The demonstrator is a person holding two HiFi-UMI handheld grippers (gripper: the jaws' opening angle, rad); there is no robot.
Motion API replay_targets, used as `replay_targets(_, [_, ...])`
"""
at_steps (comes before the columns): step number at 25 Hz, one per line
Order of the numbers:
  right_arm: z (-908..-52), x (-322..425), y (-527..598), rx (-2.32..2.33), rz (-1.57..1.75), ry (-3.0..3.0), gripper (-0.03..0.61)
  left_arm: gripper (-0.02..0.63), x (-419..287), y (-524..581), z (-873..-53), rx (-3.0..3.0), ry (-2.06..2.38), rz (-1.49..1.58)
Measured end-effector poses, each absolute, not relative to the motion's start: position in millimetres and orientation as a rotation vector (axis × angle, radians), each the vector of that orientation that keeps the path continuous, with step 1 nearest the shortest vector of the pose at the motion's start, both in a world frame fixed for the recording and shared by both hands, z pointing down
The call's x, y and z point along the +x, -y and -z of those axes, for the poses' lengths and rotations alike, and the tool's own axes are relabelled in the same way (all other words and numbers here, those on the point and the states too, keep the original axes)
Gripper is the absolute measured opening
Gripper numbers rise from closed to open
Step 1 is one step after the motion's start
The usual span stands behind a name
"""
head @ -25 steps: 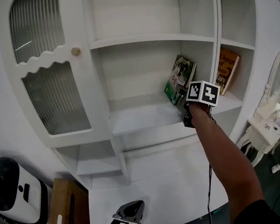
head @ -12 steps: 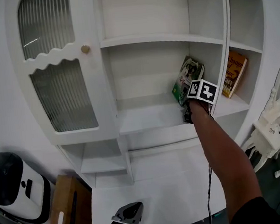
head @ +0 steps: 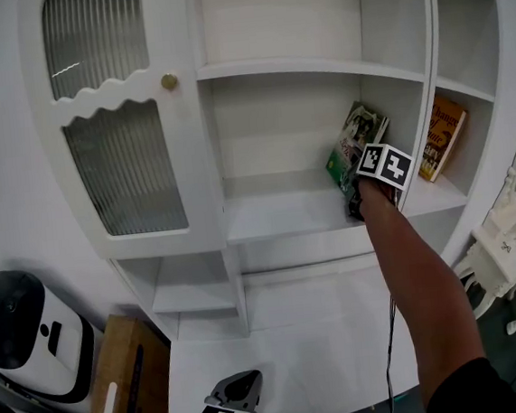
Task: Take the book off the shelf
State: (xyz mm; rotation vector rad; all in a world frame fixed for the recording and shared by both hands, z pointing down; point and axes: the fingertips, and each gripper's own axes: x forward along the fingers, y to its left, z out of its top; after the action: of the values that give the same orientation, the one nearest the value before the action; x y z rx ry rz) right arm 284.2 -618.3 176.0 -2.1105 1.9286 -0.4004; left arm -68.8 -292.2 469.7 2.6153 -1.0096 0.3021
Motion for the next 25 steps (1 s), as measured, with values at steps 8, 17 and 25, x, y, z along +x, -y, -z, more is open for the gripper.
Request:
replay_targets(8, [-175, 267, 602, -1.965, 0.451, -1.99, 0.081, 0.011, -67, 294, -465, 2.617, 1.008, -0.278])
replay_targets(17, [-154, 216, 538, -1.626, 0.494, -2.204, 0.081, 0.011, -62, 297, -459, 2.669, 0.994, -0.289])
replay_targets(25, [-152, 180, 443, -1.381, 0.467, -2.387, 0.081, 0.011, -42, 291, -455, 2.708, 0.941, -0.306])
